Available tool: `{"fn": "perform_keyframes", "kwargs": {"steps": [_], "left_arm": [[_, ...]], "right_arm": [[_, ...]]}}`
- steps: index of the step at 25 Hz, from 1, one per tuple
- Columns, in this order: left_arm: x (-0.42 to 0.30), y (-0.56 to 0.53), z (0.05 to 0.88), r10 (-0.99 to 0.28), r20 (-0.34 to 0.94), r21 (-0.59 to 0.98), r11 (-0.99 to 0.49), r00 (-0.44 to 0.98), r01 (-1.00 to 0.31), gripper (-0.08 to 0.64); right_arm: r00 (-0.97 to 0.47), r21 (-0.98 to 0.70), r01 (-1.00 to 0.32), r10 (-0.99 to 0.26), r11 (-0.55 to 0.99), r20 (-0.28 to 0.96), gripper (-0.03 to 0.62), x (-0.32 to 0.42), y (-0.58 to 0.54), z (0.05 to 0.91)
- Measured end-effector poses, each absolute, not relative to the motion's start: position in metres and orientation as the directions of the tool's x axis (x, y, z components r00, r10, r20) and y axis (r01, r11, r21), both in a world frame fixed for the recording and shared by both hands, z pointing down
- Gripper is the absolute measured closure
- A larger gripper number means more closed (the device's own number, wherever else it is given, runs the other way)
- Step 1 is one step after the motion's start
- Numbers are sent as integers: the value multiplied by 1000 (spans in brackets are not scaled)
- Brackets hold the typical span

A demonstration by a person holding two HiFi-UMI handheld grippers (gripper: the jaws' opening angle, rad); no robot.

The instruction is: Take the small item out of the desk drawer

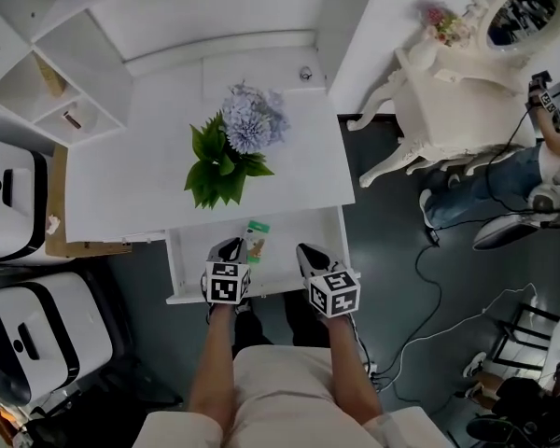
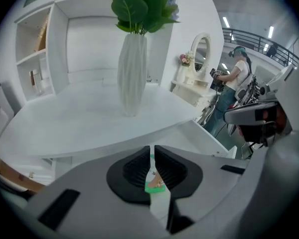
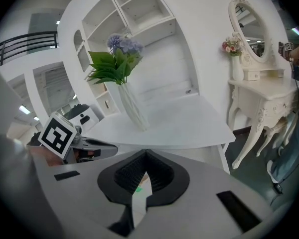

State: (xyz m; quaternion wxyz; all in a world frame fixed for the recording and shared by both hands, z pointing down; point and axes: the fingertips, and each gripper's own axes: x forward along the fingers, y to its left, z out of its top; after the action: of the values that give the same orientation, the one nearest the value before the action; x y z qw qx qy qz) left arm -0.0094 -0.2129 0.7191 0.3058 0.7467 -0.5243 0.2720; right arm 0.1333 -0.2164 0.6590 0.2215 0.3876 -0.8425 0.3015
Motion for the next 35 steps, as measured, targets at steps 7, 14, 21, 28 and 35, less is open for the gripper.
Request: {"fn": "perform_keyframes", "kwargs": {"steps": [7,14,21,28,35], "left_arm": [[0,-217,770,-524,794,188,-269,307,-945,464],[9,-219,817,-456,834,222,-239,311,-945,396],[15,-221,849,-410,859,231,-226,307,-946,275],[29,-224,872,-365,878,253,-198,311,-947,178],[34,-218,895,-329,903,216,-211,277,-953,158]], "right_arm": [[-624,-351,-761,-466,546,628,568,136,-218,673],[-648,-355,-720,-394,596,653,568,138,-223,685],[-652,-366,-702,-344,611,676,568,148,-232,704],[-646,-369,-699,-320,612,693,568,160,-238,713],[-625,-355,-718,-330,598,708,568,173,-241,717]]}}
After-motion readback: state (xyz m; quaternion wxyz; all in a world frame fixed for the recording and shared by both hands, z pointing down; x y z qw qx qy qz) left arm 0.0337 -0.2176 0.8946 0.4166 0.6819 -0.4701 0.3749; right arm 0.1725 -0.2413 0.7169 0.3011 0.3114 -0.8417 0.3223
